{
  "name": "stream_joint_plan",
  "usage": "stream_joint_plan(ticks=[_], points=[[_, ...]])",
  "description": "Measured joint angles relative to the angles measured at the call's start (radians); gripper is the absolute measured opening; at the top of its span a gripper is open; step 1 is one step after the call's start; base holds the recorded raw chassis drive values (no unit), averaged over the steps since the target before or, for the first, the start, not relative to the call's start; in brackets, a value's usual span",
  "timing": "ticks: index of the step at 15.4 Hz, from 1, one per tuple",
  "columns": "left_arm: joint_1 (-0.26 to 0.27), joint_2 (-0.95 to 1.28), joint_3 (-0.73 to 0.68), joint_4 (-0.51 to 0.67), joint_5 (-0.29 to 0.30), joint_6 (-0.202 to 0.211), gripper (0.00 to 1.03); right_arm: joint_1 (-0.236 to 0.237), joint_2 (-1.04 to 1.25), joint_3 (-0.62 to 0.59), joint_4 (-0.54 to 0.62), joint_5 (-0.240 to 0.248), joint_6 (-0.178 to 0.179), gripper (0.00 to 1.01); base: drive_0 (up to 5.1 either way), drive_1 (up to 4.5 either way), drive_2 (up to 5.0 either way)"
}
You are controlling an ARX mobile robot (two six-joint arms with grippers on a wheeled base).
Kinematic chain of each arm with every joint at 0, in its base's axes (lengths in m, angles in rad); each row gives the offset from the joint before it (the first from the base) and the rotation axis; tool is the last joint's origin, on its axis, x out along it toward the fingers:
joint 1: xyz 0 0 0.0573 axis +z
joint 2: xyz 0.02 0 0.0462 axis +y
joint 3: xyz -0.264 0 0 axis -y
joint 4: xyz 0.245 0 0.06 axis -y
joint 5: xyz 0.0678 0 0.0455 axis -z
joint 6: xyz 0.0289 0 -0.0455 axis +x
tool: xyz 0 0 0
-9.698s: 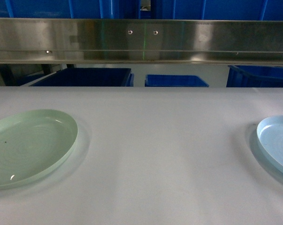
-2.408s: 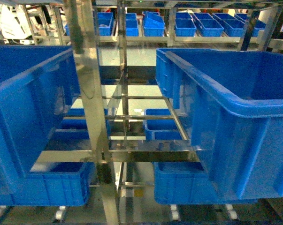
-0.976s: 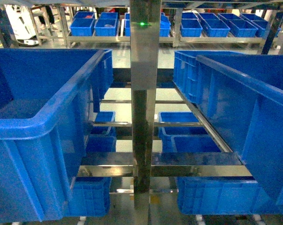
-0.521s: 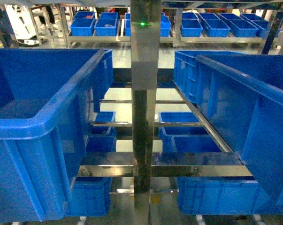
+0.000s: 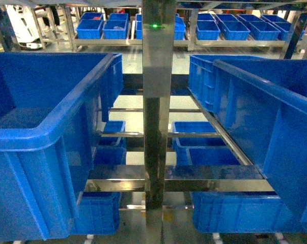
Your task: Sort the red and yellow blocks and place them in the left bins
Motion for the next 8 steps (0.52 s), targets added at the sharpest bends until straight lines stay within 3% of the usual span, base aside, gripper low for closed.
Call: stream_joint_plan(ticks=[5,7,8], points=[[0.0,0.0,0.0,0.0,0.0,0.0,0.27,-0.034,0.143,0.051,0.026,0.011,0.002,0.29,0.0,0.0,0.0],[0.0,0.0,0.0,0.0,0.0,0.0,0.27,-0.033,0.169,0.044,0.047,0.017,-0.012,0.29,0.0,0.0,0.0],[0.0,0.0,0.0,0.0,0.0,0.0,0.27,-0.032,0.19,0.035,0.04,0.0,-0.015,0.29,0.0,0.0,0.0]])
